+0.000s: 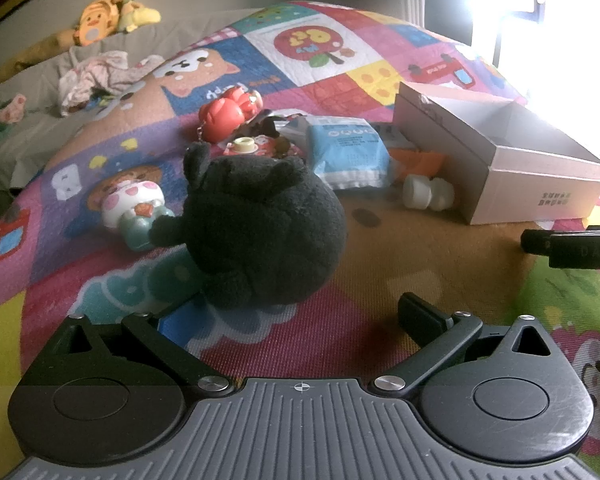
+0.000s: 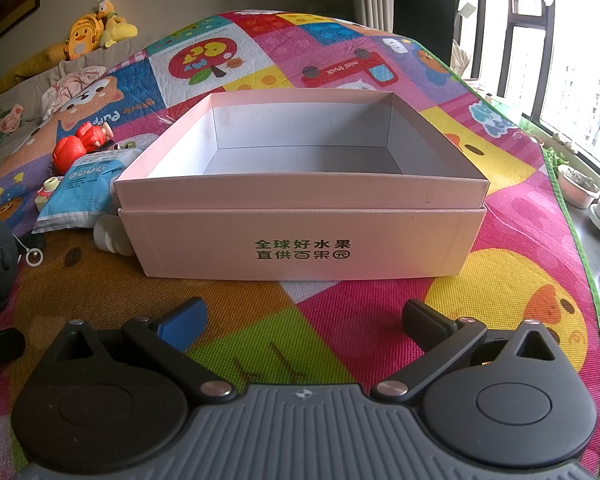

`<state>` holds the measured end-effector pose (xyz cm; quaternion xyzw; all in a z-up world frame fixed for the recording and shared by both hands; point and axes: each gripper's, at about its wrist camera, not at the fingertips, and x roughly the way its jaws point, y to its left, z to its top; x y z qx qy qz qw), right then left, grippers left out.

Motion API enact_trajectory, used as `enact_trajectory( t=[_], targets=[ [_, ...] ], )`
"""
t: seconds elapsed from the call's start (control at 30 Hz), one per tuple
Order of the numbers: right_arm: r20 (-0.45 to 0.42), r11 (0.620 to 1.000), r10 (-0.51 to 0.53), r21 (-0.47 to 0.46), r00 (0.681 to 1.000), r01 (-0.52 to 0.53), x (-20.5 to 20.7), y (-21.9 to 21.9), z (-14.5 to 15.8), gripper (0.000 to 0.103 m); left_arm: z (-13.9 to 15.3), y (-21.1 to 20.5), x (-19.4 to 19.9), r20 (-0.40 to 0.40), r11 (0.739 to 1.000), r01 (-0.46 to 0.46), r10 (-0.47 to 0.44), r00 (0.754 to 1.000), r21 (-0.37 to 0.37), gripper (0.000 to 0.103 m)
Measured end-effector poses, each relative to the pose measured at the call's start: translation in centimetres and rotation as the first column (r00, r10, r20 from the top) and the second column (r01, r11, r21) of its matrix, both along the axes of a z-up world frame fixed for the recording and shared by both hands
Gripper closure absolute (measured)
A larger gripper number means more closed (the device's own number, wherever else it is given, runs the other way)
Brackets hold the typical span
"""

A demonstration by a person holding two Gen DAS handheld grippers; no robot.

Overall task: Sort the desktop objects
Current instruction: 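Grasp the pink cat figurine with the left gripper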

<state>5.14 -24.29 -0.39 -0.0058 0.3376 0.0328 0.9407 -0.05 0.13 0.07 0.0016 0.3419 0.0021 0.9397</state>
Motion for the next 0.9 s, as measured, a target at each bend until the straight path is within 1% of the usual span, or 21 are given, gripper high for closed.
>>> enact_trajectory(
  t=[0.63,0.73,0.83,0.9],
  targets=[
    [-0.001,1.0,-0.001,-0.002,1.0,0.001,0.3,0.0,0.1,0.0,0.0,-0.1,0.1,-0.001,1.0,-0.001,0.001,1.0,0.002,0.0],
    [-0.027,1.0,-0.027,0.016,0.999,0.027,0.4,-0.1,0.4,0.0,0.2,-0.3,-0.1,-0.005,1.0,0.001,-0.001,1.0,0.001,0.0],
    [-0.056,0.998,-0.057,0.007,0.997,0.058,-1.8,0.9,0.7,0.0,0.2,0.0,-0.2,-0.013,1.0,0.007,-0.007,1.0,-0.006,0.0],
    [-0.062,0.999,-0.048,-0.006,0.997,0.048,-3.4,1.7,0.7,0.0,0.0,0.4,0.1,-0.02,1.0,0.014,-0.014,1.0,-0.009,0.0]
  ],
)
